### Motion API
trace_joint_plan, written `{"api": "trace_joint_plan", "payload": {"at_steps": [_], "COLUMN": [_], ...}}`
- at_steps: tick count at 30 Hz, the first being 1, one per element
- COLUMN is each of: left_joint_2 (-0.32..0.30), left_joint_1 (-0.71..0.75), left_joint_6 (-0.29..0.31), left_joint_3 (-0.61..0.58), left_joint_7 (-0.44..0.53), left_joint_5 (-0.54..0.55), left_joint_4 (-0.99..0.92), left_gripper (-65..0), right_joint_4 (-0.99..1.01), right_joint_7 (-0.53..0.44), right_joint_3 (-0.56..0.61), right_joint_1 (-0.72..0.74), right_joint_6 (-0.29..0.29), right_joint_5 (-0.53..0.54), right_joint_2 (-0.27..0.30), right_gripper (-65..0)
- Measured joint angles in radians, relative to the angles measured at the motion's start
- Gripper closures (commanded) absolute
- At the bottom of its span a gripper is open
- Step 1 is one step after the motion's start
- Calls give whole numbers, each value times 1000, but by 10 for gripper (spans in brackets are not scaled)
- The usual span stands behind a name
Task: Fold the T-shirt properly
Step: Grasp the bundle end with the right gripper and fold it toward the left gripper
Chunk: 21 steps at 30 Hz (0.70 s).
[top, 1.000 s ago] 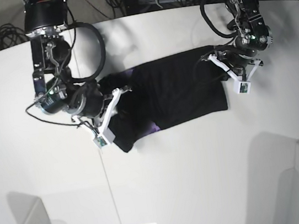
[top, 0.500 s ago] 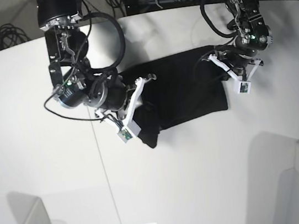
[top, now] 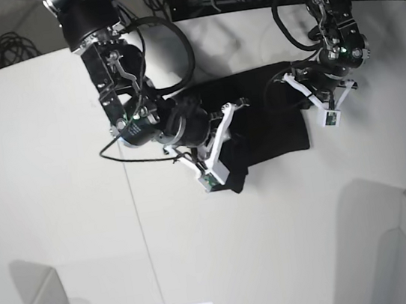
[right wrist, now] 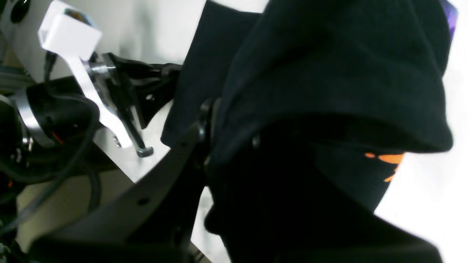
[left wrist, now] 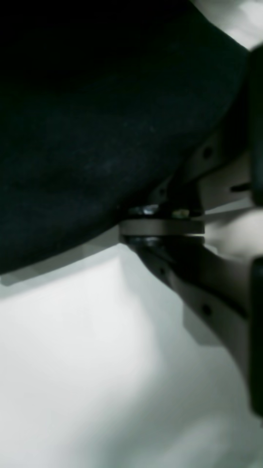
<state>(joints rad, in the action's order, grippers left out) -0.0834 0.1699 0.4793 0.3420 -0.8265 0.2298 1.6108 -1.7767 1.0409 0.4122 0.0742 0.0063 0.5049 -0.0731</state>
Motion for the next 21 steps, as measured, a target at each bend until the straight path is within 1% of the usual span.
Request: {"api": "trace_joint_plan", "payload": {"at_steps": [4, 6, 9, 13, 15, 21], "left_joint_2": [0, 0, 0, 0, -1, -1], "left_joint_1": [0, 1, 2, 16, 20, 27], "left_joint_6": [0, 0, 0, 0, 0, 0], "left_joint_3": [3, 4, 4, 4, 4, 4], "left_joint_7": [0, 0, 2, 8, 8, 18], "left_joint_5": [2, 3, 3, 6, 6, 7], "left_joint_4": [-1, -1, -1, 6, 5, 6], "left_gripper": [0, 0, 0, 0, 0, 0], "right_joint_4": [42, 88, 140, 182, 188, 192], "right_joint_7": [-7, -51, -89, -105, -130, -137], "right_joint_3": [55, 76, 81, 81, 81, 81], "right_joint_1": [22, 27, 27, 27, 24, 41], "right_joint_6": [-8, -10, -14, -14, -14, -14], "right_joint_5": [5, 11, 10, 8, 8, 8], "right_joint_2": [-7, -8, -7, -1, 1, -18], "right_gripper": [0, 0, 0, 0, 0, 0]}}
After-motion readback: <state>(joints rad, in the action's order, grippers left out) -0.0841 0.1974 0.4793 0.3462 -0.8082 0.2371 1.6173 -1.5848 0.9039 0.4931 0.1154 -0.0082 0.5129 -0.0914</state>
